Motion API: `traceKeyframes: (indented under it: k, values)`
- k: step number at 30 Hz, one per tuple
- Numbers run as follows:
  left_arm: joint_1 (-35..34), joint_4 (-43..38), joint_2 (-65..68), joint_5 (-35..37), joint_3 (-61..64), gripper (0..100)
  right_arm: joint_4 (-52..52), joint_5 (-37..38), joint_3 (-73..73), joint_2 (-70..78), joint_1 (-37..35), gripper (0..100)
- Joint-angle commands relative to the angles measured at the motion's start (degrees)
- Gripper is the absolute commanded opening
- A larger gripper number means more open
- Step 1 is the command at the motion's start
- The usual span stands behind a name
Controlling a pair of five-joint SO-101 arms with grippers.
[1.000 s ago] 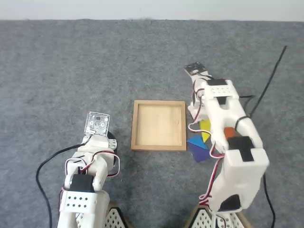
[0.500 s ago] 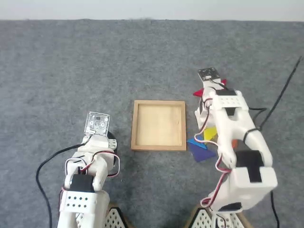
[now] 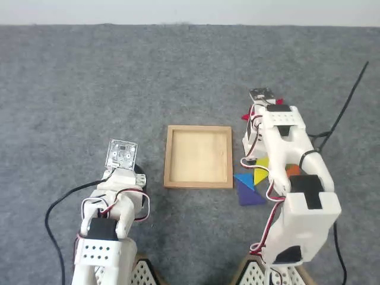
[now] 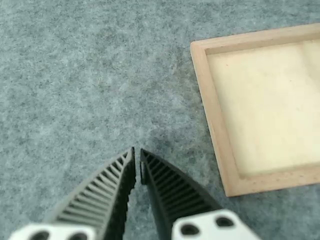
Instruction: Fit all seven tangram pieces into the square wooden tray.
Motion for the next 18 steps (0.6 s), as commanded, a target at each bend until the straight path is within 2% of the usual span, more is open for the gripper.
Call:
traceKeyframes:
  k: [1,9,14,18]
  values:
    - [-0.3,0.1,-0.7,0.3,-0.5,2,-2.9,-1.5,5.8,-7.8,-1.6,26.4]
    - [-0.3,0.1,-0.7,0.3,-0.5,2,-4.2,4.6,5.5,-3.4,-9.5,26.3]
    - [-0.3,0.1,-0.7,0.3,-0.5,2,-4.1,11.0,-0.9,-0.5,-11.3,26.3]
    - [-0.3,0.1,-0.7,0.3,-0.5,2,-3.6,12.4,-2.4,-1.3,-11.5,26.3]
